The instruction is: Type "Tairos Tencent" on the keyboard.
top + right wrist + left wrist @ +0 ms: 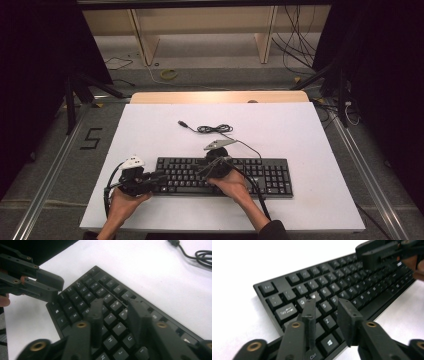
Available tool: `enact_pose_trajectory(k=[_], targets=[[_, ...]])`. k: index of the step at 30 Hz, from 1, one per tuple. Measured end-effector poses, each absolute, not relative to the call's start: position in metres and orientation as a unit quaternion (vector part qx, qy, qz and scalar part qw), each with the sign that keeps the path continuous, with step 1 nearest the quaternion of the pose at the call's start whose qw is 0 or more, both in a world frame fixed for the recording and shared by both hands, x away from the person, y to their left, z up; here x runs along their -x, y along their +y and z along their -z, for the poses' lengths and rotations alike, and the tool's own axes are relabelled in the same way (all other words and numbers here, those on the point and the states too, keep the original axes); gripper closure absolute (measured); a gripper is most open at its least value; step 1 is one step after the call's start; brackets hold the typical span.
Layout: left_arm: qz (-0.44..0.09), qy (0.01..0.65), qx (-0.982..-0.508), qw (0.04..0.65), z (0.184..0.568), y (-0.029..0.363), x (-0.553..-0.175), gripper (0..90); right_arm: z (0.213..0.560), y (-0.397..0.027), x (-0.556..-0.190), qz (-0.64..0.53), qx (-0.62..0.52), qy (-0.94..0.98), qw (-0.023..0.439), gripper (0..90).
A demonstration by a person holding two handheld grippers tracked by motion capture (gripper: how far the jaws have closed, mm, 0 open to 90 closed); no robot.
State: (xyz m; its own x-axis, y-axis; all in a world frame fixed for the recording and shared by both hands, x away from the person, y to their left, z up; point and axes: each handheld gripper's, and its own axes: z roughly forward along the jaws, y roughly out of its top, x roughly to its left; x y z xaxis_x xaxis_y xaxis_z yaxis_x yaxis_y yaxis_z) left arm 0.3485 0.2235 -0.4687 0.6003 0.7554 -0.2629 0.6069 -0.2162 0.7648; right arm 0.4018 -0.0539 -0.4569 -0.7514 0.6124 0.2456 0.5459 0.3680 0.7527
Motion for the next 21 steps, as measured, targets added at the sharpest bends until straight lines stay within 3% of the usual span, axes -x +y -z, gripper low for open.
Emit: enact_pose_trajectory(k=[4, 5, 12, 16, 21], targets=[[-0.087, 0.443, -0.765, 0.459, 0.466, 0.223, -0.348, 58.0, 0.455, -0.058, -0.400, -0.444, -0.352, 0.823, 0.040, 55.9], [-0.087, 0.445, -0.763, 0.461, 0.466, 0.223, -0.349, 53.9, 0.454, -0.061, -0.399, -0.447, -0.354, 0.821, 0.040, 50.0], [-0.081, 0.457, -0.752, 0.467, 0.468, 0.223, -0.352, 40.8, 0.450, -0.069, -0.398, -0.456, -0.356, 0.815, 0.043, 40.5], [-0.080, 0.458, -0.751, 0.469, 0.469, 0.222, -0.353, 35.6, 0.450, -0.072, -0.396, -0.457, -0.356, 0.814, 0.041, 36.1], [-0.078, 0.459, -0.755, 0.462, 0.471, 0.222, -0.355, 36.6, 0.451, -0.075, -0.394, -0.455, -0.357, 0.815, 0.041, 33.9]])
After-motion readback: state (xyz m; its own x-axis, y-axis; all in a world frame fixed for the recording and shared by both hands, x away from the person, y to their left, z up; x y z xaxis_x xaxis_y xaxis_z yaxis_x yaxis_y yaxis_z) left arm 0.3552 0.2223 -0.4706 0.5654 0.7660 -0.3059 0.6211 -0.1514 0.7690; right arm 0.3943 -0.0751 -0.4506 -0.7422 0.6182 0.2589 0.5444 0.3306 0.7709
